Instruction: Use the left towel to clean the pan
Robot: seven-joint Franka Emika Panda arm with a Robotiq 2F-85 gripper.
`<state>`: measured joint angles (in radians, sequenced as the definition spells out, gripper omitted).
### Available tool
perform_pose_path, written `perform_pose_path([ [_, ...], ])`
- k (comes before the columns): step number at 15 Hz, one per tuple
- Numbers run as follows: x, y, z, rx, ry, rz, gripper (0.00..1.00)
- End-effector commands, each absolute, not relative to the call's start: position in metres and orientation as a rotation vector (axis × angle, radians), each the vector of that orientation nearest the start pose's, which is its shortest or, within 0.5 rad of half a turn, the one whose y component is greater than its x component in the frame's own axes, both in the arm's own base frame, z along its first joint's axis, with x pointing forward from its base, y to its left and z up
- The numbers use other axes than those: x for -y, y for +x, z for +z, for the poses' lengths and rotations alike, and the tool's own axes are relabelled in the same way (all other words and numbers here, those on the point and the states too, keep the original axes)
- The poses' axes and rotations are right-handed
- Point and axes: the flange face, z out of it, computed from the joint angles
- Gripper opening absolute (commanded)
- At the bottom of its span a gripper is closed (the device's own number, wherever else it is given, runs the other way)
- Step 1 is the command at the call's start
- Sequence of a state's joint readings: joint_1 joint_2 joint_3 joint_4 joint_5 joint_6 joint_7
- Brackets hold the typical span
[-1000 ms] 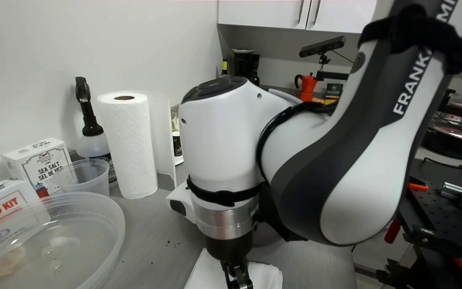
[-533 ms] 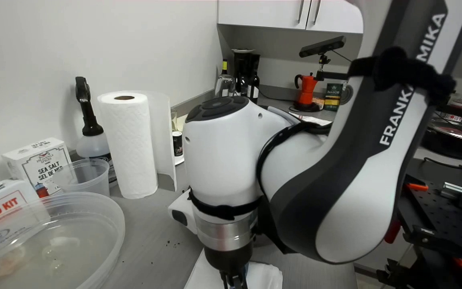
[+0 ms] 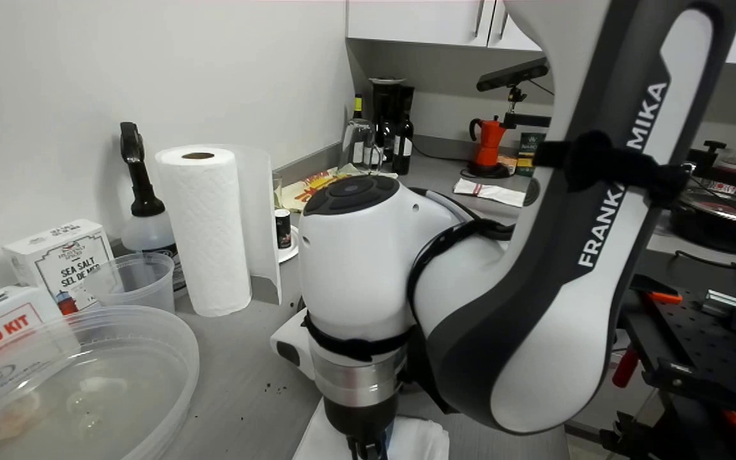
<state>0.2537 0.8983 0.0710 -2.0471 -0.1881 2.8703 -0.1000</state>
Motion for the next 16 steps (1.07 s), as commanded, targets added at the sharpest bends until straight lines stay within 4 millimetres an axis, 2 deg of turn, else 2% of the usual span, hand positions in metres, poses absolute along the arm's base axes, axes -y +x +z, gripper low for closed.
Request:
perform_pose_path([
  [1, -0.1872, 0.5052, -0.0142, 0.894, -3.015, 0.073, 1.0],
  [4, -0.1865, 0.5044, -0.0145, 0.897, -3.016, 0.077, 1.0],
  [5, -0.1864, 0.5042, -0.0144, 0.896, -3.015, 0.077, 0.97],
  [6, -0.1861, 0.5041, -0.0145, 0.894, -3.015, 0.077, 0.73],
  [8, -0.1843, 0.5027, -0.0162, 0.894, -3.015, 0.084, 0.71],
  [16, -0.1804, 0.5024, -0.0186, 0.884, -3.026, 0.096, 0.1],
])
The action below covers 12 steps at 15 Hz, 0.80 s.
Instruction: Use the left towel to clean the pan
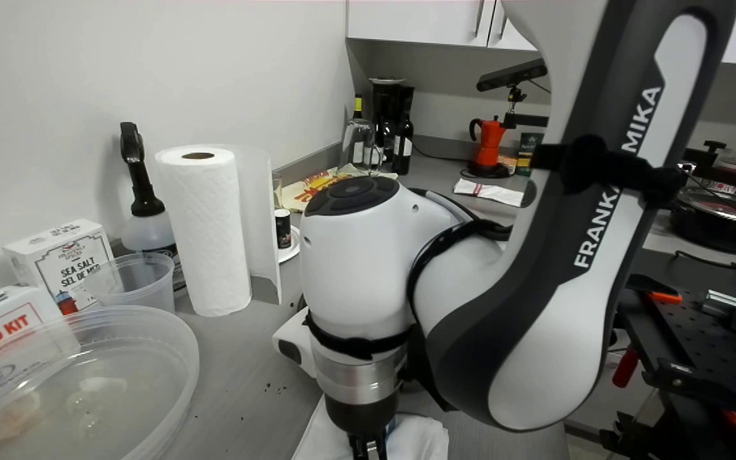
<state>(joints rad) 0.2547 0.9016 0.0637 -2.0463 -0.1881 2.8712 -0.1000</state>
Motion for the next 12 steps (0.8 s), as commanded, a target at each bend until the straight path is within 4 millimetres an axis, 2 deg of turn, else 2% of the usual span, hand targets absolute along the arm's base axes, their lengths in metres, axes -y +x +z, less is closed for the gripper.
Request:
perform_pose_path([
  [1, -0.18, 0.502, -0.019, 0.885, -3.027, 0.097, 0.03],
  [2, -0.18, 0.502, -0.019, 0.886, -3.027, 0.098, 0.0],
  [6, -0.178, 0.503, -0.016, 0.876, -3.024, 0.107, 0.0],
  [8, -0.178, 0.504, -0.013, 0.867, -3.022, 0.106, 0.08],
  [11, -0.178, 0.507, -0.008, 0.865, -3.022, 0.096, 0.13],
  [12, -0.178, 0.507, -0.007, 0.865, -3.022, 0.096, 0.11],
])
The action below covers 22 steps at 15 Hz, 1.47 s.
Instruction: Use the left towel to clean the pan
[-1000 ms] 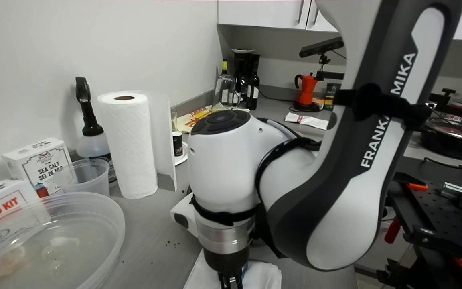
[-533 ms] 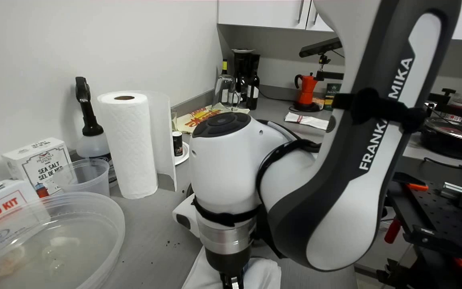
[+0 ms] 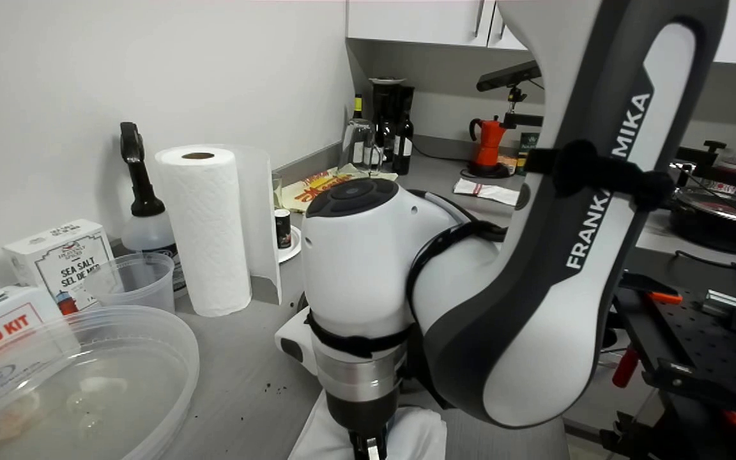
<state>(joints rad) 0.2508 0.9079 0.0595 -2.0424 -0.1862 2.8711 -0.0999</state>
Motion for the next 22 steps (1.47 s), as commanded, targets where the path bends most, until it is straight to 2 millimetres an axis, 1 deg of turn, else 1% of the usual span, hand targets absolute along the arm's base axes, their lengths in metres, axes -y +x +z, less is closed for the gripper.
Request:
perform_pose_path([
  [1, -0.178, 0.508, -0.005, 0.865, -3.023, 0.094, 0.13],
  [2, -0.177, 0.508, -0.004, 0.865, -3.023, 0.092, 0.12],
  [6, -0.177, 0.511, 0.003, 0.865, -3.024, 0.077, 0.16],
  [7, -0.177, 0.512, 0.005, 0.864, -3.024, 0.074, 0.15],
  [11, -0.177, 0.515, 0.01, 0.859, -3.025, 0.059, 0.24],
  [12, -0.176, 0.515, 0.012, 0.858, -3.025, 0.056, 0.14],
  [13, -0.176, 0.516, 0.012, 0.859, -3.025, 0.055, 0.07],
  [15, -0.175, 0.515, 0.01, 0.856, -3.025, 0.059, 0.0],
  [22, -0.173, 0.513, 0.008, 0.849, -3.029, 0.067, 0.01],
])
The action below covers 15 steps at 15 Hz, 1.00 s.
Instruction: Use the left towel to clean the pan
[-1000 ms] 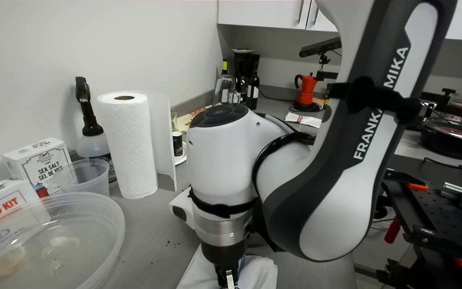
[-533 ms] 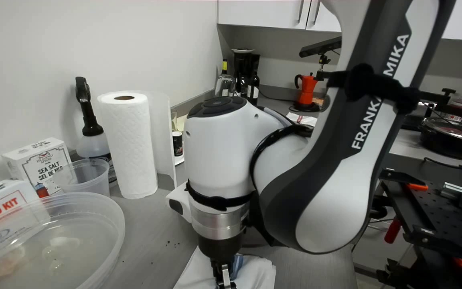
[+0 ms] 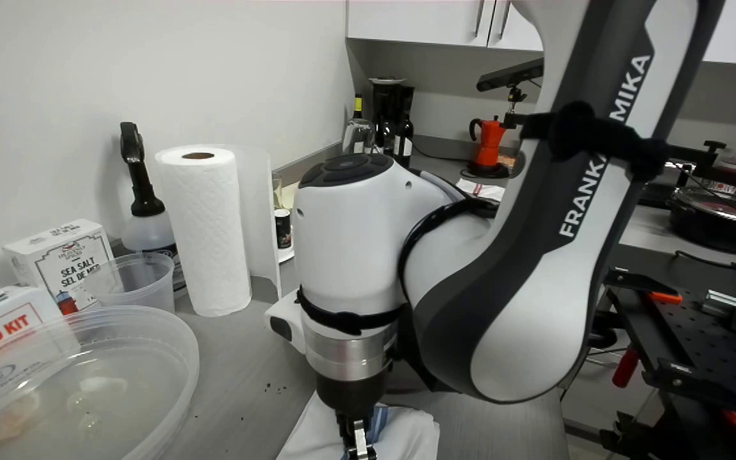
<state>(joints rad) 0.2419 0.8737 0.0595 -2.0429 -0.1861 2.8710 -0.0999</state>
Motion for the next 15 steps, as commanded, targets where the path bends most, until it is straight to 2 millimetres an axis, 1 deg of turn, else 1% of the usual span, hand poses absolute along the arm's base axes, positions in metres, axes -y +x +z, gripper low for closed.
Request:
perform_pose_path([
  [1, -0.172, 0.513, 0.008, 0.848, -3.03, 0.069, 0.01],
  [5, -0.172, 0.518, 0.019, 0.849, -3.034, 0.046, 0.01],
  [10, -0.173, 0.527, 0.05, 0.847, -3.041, -0.013, 0.01],
  [15, -0.177, 0.531, 0.084, 0.859, -3.044, -0.07, 0.01],
])
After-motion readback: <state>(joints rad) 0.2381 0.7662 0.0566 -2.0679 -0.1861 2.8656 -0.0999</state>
